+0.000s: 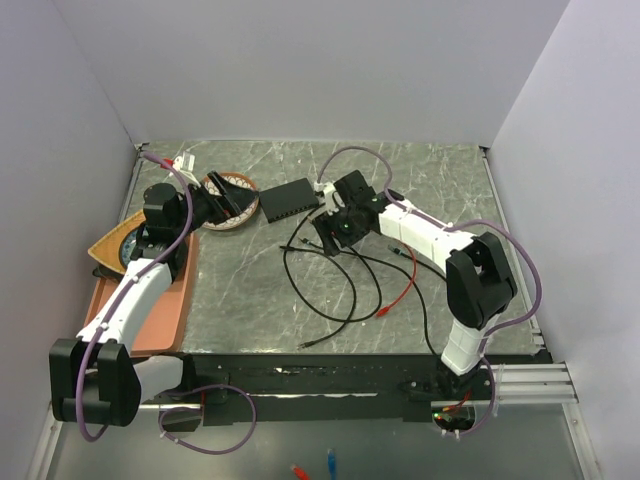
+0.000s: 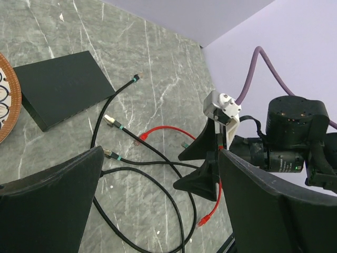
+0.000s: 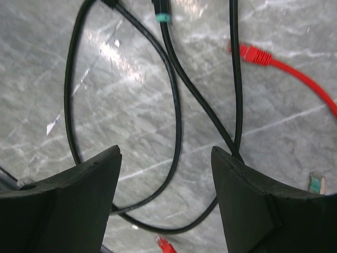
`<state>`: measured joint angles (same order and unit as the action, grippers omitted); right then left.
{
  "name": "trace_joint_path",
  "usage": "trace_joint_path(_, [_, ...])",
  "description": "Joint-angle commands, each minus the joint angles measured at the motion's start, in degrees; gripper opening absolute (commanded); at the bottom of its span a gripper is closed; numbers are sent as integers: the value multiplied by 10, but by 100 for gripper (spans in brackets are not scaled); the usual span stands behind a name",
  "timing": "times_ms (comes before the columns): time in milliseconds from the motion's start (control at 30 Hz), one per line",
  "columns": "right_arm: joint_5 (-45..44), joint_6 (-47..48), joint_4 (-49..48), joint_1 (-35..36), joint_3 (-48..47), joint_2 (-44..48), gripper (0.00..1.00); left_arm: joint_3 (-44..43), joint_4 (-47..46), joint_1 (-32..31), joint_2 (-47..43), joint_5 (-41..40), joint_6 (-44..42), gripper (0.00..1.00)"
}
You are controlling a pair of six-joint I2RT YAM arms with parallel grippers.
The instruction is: Insert the plug into the switch port
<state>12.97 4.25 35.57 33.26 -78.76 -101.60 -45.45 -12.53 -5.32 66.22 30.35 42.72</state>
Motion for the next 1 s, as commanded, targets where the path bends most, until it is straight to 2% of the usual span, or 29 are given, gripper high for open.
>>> trace_joint_path(0, [-35, -24, -64, 24, -24, 10, 77, -10, -17, 1, 6, 8, 0, 96])
trace_joint_path(133, [-44, -26, -92, 55, -42, -28, 75, -14, -15, 1, 19, 14, 2, 96])
trace_joint_path(400, [-27, -38, -157, 85, -92, -118, 72, -28, 32, 4, 36, -23, -12, 96])
trace_joint_path(533, [-78, -34, -156, 100, -123, -163, 71, -33, 37, 7, 43, -24, -15, 96])
trace_joint_path(767, [-116, -30, -160, 116, -155, -220, 70, -22, 12, 11, 57, -20, -9, 96])
trace_joint_path(933, [-110, -27, -163, 115, -165, -243, 69, -26, 4, 13, 80, 0, 0, 96])
trace_joint_path(967, [-112, -25, -160, 116, -169, -247, 66, -28, 8, 13, 81, 1, -1, 96])
